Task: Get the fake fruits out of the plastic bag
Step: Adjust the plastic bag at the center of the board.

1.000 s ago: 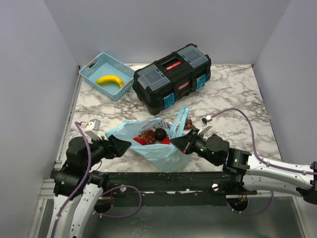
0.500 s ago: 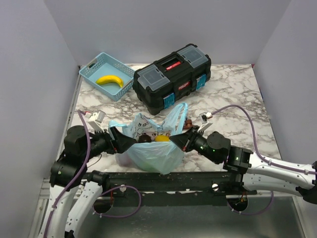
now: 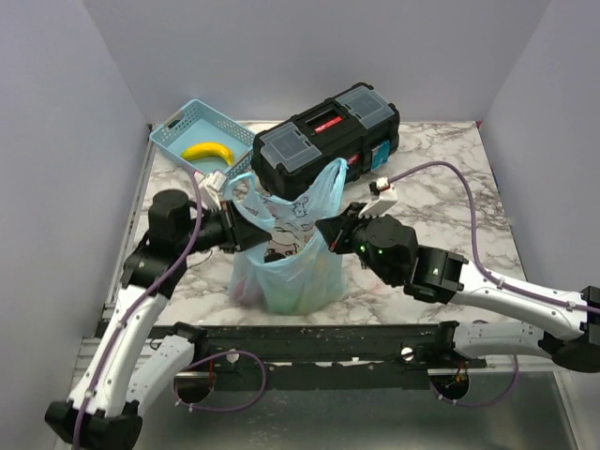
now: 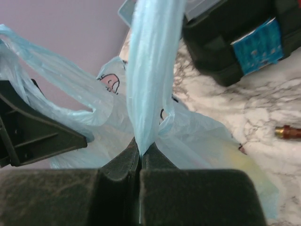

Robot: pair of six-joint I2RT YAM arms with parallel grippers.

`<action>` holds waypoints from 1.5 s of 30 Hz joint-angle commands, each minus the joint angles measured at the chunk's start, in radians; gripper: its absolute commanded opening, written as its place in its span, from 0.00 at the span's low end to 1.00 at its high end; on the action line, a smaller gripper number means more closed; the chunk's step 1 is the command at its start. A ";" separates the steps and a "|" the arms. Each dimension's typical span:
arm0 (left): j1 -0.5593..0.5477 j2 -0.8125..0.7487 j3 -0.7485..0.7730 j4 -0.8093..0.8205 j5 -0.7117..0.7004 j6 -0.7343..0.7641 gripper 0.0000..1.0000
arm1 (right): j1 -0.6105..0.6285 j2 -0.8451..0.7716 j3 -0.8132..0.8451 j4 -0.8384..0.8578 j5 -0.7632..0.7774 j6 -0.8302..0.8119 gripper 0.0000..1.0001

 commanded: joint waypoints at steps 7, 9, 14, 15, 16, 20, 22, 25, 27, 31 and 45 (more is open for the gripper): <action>-0.013 0.326 0.279 0.249 0.122 0.004 0.04 | -0.071 -0.128 0.092 -0.188 0.124 -0.086 0.01; -0.012 0.322 0.243 0.261 0.148 0.009 0.04 | -0.071 -0.164 0.045 -0.187 0.038 -0.085 0.01; -0.013 0.269 0.101 0.118 0.056 0.128 0.30 | -0.070 -0.175 -0.086 -0.117 -0.291 -0.084 0.01; -0.012 0.244 0.062 0.093 0.032 0.153 0.35 | -0.069 -0.159 -0.096 -0.106 -0.350 -0.089 0.01; -0.012 0.224 0.017 0.071 0.003 0.176 0.42 | -0.069 -0.141 -0.102 -0.092 -0.407 -0.087 0.01; -0.012 0.148 -0.094 -0.034 -0.086 0.238 0.62 | -0.070 -0.112 -0.143 -0.028 -0.475 -0.074 0.01; -0.012 0.110 -0.129 -0.066 -0.073 0.232 0.69 | -0.070 -0.110 -0.154 -0.020 -0.432 -0.072 0.01; -0.012 0.041 -0.168 -0.079 -0.001 0.221 0.90 | -0.070 -0.094 -0.145 -0.015 -0.399 -0.085 0.01; -0.013 0.003 -0.168 -0.106 0.022 0.230 0.99 | -0.070 -0.087 -0.136 -0.014 -0.391 -0.095 0.01; -0.014 -0.117 -0.179 -0.095 0.061 0.225 0.99 | -0.069 -0.084 -0.124 -0.029 -0.366 -0.100 0.01; -0.432 -0.106 0.011 0.183 -0.046 0.238 0.83 | -0.069 -0.168 -0.188 -0.082 -0.345 -0.033 0.01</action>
